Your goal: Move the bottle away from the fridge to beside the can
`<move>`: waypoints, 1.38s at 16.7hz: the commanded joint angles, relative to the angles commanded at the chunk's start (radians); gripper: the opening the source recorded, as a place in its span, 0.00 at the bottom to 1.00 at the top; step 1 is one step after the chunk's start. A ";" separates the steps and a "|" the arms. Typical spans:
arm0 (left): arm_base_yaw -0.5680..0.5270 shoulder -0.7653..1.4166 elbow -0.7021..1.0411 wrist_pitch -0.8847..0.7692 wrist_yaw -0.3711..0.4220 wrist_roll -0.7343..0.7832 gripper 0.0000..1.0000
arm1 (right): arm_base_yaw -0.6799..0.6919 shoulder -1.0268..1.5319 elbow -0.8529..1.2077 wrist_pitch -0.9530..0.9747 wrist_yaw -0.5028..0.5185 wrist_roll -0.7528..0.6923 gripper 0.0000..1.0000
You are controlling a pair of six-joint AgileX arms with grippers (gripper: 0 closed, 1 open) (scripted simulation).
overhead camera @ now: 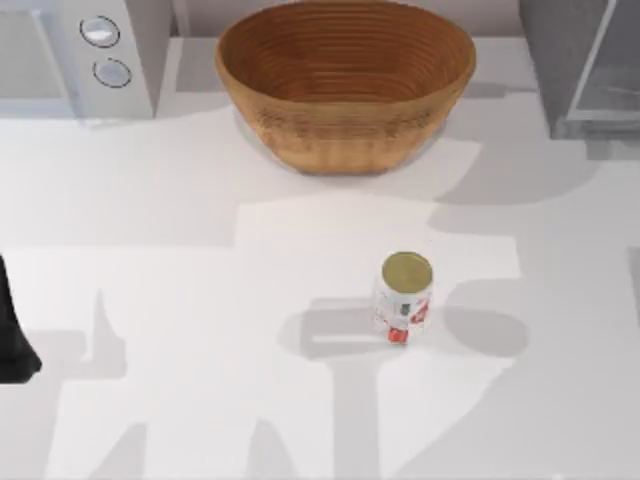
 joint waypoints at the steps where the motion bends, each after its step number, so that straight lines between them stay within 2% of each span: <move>1: 0.000 0.000 0.000 0.000 0.000 0.000 1.00 | -0.005 0.051 0.026 0.030 -0.005 0.000 1.00; 4: 0.000 0.000 0.000 0.000 0.000 0.000 1.00 | -0.014 0.139 0.074 0.086 -0.013 0.001 1.00; 10: 0.000 0.000 0.000 0.000 0.000 0.000 1.00 | -0.010 0.146 0.078 0.088 -0.012 0.001 1.00; 19: 0.000 0.000 0.000 0.000 0.000 0.000 1.00 | 0.007 0.293 0.349 -0.031 0.010 0.000 1.00; 23: 0.000 0.000 0.000 0.000 0.000 0.000 1.00 | 0.009 0.305 0.370 -0.042 0.011 -0.001 1.00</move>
